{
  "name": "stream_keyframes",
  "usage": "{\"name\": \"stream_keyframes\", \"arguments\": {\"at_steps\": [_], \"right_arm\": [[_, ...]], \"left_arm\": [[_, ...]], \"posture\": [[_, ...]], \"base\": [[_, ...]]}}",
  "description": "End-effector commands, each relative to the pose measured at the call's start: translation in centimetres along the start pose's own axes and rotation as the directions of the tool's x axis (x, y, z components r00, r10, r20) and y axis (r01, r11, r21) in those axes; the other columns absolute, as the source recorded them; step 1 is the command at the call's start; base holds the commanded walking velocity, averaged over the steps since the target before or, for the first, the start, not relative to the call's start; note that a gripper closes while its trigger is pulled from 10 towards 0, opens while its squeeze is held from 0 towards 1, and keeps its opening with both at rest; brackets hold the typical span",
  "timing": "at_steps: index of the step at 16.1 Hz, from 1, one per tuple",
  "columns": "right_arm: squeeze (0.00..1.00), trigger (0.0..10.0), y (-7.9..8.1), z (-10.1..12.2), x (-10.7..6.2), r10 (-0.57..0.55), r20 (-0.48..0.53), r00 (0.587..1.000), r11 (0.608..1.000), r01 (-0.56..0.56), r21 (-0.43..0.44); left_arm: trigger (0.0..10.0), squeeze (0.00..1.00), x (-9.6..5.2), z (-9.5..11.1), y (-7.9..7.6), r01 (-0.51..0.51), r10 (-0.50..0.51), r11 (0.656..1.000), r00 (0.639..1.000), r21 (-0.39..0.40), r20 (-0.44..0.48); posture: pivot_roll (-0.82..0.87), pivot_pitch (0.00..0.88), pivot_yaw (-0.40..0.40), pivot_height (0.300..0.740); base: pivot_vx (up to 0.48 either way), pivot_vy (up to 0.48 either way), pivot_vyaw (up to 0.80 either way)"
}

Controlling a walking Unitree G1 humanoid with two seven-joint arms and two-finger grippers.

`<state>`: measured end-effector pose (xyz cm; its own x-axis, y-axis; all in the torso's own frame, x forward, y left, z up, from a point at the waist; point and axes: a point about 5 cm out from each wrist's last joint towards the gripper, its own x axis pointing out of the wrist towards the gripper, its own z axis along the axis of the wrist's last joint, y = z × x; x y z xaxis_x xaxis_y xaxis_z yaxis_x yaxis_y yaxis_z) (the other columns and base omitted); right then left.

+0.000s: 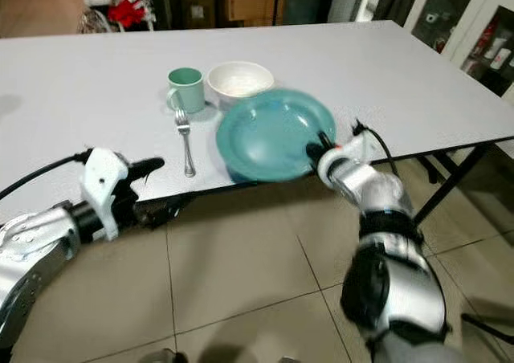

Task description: Setting the table

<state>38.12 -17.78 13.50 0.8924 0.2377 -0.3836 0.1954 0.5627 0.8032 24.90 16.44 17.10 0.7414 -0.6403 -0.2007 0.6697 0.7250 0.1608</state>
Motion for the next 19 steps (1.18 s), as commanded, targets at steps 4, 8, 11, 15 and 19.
{"name": "stream_keyframes", "arguments": {"at_steps": [4,8,11,15,19], "right_arm": [[0.0,10.0,1.9,-0.1,0.9,0.034,-0.019,0.999,0.997,-0.032,0.068],[0.0,10.0,2.2,-0.8,1.3,0.017,-0.039,0.999,0.996,-0.013,0.084],[0.0,10.0,2.0,-1.1,1.4,0.003,-0.048,0.999,0.995,0.002,0.102],[0.0,10.0,1.8,-1.0,1.4,0.005,-0.053,0.999,0.992,0.002,0.125],[0.0,10.0,1.8,-0.7,1.3,-0.001,-0.045,0.999,0.992,0.006,0.126]], "left_arm": [[10.0,0.0,-1.2,0.4,0.1,-0.001,0.001,1.0,1.0,0.013,-0.025],[10.0,0.0,-1.7,0.4,-0.1,-0.005,0.005,1.0,0.999,0.01,-0.037],[10.0,0.0,-1.8,0.4,-0.2,-0.008,0.008,1.0,0.999,0.007,-0.045],[10.0,0.0,-1.7,0.4,-0.4,-0.002,0.002,1.0,0.999,0.007,-0.048],[10.0,0.0,-1.6,0.5,-0.3,-0.004,0.004,1.0,0.999,0.012,-0.047]], "posture": [[0.06,0.124,-0.052,0.74],[0.06,0.135,-0.06,0.74],[0.06,0.137,-0.064,0.74],[0.06,0.136,-0.061,0.74],[0.06,0.132,-0.061,0.74]], "base": [[0.0,0.0,0.0],[0.0,0.0,0.0],[0.0,0.0,0.0],[0.0,0.0,0.0],[0.0,0.0,0.0]]}}
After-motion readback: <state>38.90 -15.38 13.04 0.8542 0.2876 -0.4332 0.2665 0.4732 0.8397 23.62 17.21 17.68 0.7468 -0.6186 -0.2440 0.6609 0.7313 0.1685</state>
